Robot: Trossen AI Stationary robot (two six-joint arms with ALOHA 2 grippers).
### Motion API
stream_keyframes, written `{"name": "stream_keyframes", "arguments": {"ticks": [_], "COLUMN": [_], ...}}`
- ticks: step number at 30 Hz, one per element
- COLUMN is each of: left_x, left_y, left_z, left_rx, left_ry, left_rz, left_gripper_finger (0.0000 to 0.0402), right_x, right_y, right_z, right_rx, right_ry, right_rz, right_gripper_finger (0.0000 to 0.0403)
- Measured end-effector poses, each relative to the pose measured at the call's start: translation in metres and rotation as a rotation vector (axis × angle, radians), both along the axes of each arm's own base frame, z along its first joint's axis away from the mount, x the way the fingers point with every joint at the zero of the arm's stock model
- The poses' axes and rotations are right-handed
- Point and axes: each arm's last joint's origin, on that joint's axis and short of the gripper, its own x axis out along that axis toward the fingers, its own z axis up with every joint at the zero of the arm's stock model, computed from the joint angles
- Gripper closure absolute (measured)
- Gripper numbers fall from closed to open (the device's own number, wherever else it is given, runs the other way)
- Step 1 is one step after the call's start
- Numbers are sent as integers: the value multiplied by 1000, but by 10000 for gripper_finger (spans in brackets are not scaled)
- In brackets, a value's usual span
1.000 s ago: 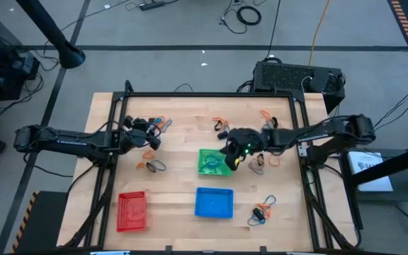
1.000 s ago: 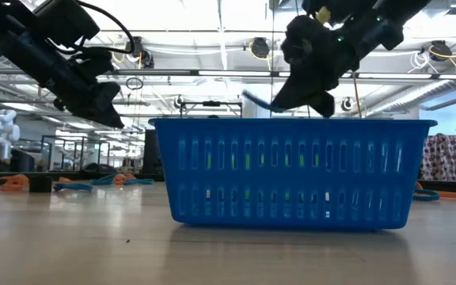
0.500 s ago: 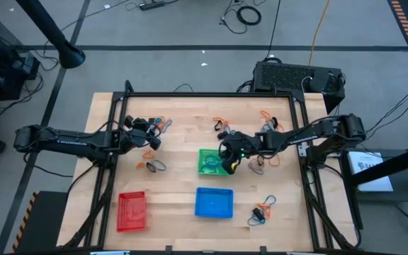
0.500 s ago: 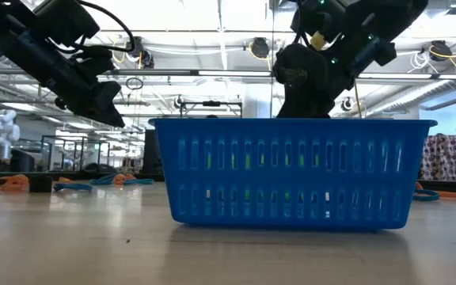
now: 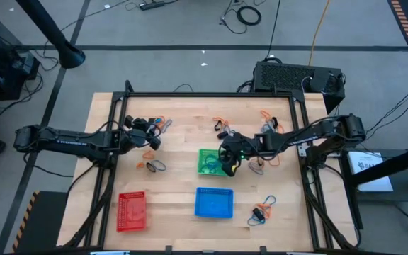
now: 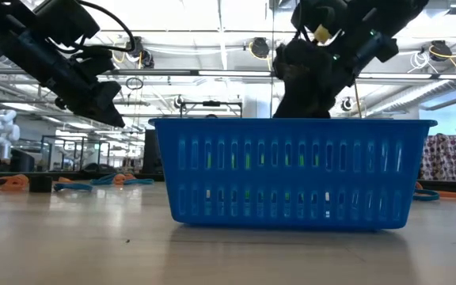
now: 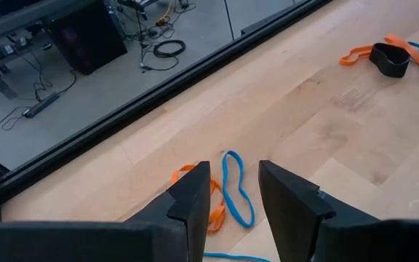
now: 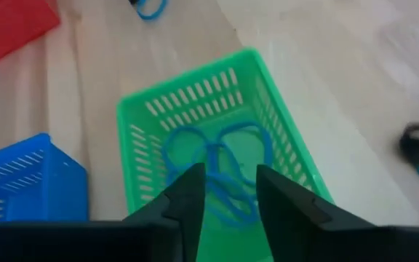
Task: Sort rubber bands into baskets
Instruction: Put the blue rubberband into the green bin
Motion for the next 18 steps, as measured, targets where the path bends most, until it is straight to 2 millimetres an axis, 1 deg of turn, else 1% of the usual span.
{"name": "stream_keyframes", "arguments": {"ticks": [3, 6, 8, 11, 13, 15, 18], "left_x": [0, 0, 0, -1, -5, -11, -17], "left_y": [0, 0, 0, 0, 1, 3, 4], "left_z": [0, 0, 0, -1, -3, -4, -7], "left_rx": [0, 0, 0, 3, 40, 97, 142], "left_ry": [0, 0, 1, 10, 46, 80, 124], "left_rz": [0, 0, 0, 7, 74, 176, 255], "left_gripper_finger": [275, 275, 275, 275, 275, 275, 275], "right_x": [8, 16, 21, 36, 49, 67, 99], "right_y": [0, -3, -7, -17, -25, -34, -48], "right_z": [14, 31, 41, 51, 51, 49, 35], "right_rx": [-19, -80, -155, -216, -237, -253, -267], "right_ry": [-45, -87, -109, -142, -140, -136, -108], "right_rz": [4, -87, -122, -121, -108, -76, -8], "right_gripper_finger": [272, 271, 271, 271, 271, 271, 271]}}
